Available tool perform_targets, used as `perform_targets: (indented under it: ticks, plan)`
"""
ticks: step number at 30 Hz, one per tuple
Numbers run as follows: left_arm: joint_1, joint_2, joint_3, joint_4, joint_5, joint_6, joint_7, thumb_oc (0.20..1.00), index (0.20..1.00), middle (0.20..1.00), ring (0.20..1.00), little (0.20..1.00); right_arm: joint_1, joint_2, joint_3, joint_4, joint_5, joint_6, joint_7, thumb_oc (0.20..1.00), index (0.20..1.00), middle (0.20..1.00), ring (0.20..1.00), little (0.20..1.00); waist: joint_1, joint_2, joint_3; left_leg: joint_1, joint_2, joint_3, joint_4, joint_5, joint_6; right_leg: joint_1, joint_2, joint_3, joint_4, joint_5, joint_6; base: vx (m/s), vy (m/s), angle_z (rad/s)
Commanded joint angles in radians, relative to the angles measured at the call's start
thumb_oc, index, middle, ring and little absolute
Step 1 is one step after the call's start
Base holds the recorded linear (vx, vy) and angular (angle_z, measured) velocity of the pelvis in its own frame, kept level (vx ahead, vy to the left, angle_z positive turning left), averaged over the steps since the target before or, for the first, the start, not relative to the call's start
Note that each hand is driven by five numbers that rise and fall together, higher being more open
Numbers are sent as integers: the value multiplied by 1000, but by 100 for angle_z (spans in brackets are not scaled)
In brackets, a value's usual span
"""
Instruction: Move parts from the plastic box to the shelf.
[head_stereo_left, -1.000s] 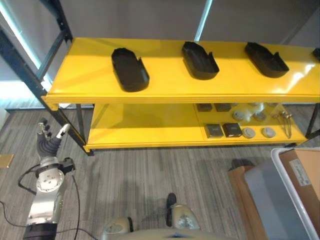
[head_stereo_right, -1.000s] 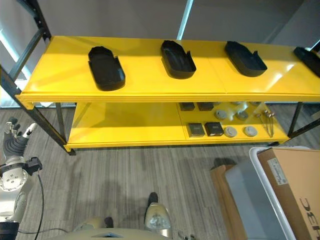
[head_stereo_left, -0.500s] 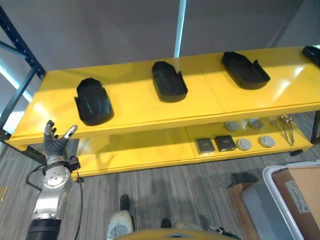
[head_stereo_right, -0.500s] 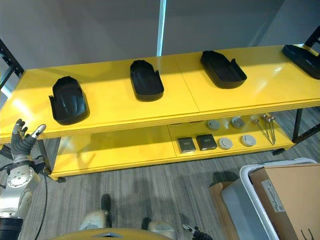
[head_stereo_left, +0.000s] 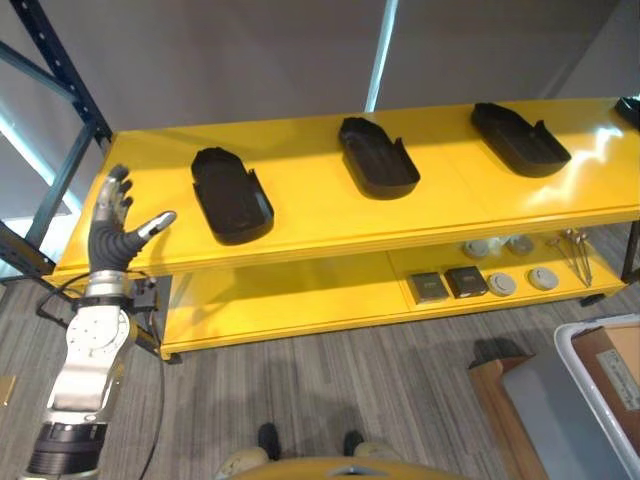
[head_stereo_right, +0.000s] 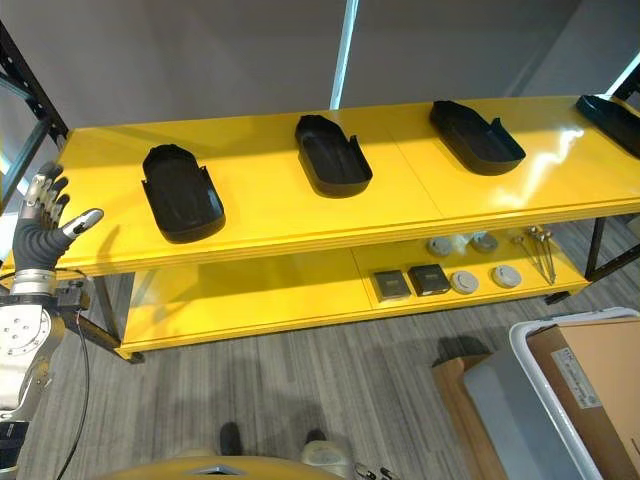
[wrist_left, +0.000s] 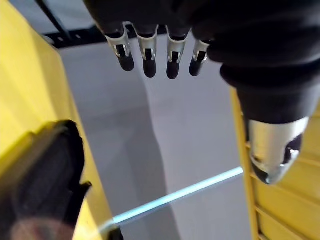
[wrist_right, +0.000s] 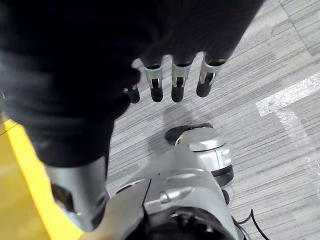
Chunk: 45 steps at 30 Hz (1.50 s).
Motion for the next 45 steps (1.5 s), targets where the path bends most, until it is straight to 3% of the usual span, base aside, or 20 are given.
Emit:
perform_targets:
  ticks: [1,3,4,5,9,13,19,25,30,38,45]
  plan:
    - [-55,6,-19,-54,-100,-55,-216,1000,1000,1000,1000,1000,-12,-12,23,19,-35,-23,-20,1000,1000,1000,1000,1000,-8,-19,-13,-15,76,10,49,-52,-21,-49,-29,3,-44,89,62,5,15,-14]
    - [-57,11,-35,-77,-116,-18,-324,1000,1000,1000,1000,1000,-17,-16,20,24,-33,-22,-19,1000,1000,1000,1000,1000,-8,-17,-16,-14,75,17,50,-53,-22,-48,-30,5,-50,92,65,0,0,0]
    - [-58,22,-49,-97,-103,-4,-357,702,702,702,702,702,-20,-18,17,23,-39,-20,-20,1000,1000,1000,1000,1000,-11,-14,-16,-14,76,22,50,-53,-23,-49,-31,7,-51,95,67,7,24,-5]
    - [-58,31,-54,-107,-104,14,-369,200,200,200,200,200,-21,-19,16,21,-39,-16,-23,1000,1000,1000,1000,1000,-11,-12,-17,-14,76,25,51,-54,-23,-50,-32,8,-51,96,69,13,28,-4]
    - [-47,60,-76,-76,-141,72,-374,200,200,200,200,200,-15,-27,12,37,-67,-27,-13,1000,1000,1000,1000,1000,-17,-6,-26,-10,76,38,49,-57,-21,-53,-34,15,-55,97,73,30,30,-6]
    - [1,28,-107,-11,-177,124,-315,200,200,200,200,200,-7,-35,18,19,-62,-8,-4,1000,1000,1000,1000,1000,-19,-8,-24,-8,78,43,49,-62,-19,-57,-34,20,-55,96,75,13,4,-2]
    - [56,-24,-174,136,-120,44,-159,200,200,200,200,200,11,-32,44,-21,-45,19,-10,1000,1000,1000,1000,1000,-22,-20,-20,-6,81,47,51,-67,-17,-60,-34,17,-51,93,73,5,-5,0]
    - [-48,-90,-269,324,-88,-45,-3,200,200,200,200,200,-16,-32,96,-4,-23,22,-14,1000,1000,1000,1000,1000,-46,-40,-12,-3,97,73,60,-72,-18,-68,-31,22,-44,92,70,19,-36,-1]
    - [-132,-126,-301,372,-86,-61,50,200,200,200,200,200,-25,-30,119,0,-31,33,-10,1000,1000,1000,1000,1000,-66,-47,-13,5,106,92,62,-73,-21,-66,-28,29,-48,93,68,33,-29,-4]
    - [-228,-168,-341,390,-102,-10,146,200,200,200,200,200,-20,-36,140,4,-76,32,10,1000,1000,1000,1000,1000,-98,-51,-9,12,122,116,75,-76,-27,-65,-20,44,-44,86,65,35,-16,-10]
    - [-252,-182,-323,484,-107,-19,193,200,200,200,200,200,-24,-38,143,-16,-49,30,1,1000,1000,1000,1000,1000,-104,-51,9,-15,136,123,104,-76,-32,-84,-17,51,-35,85,63,-16,-9,-8]
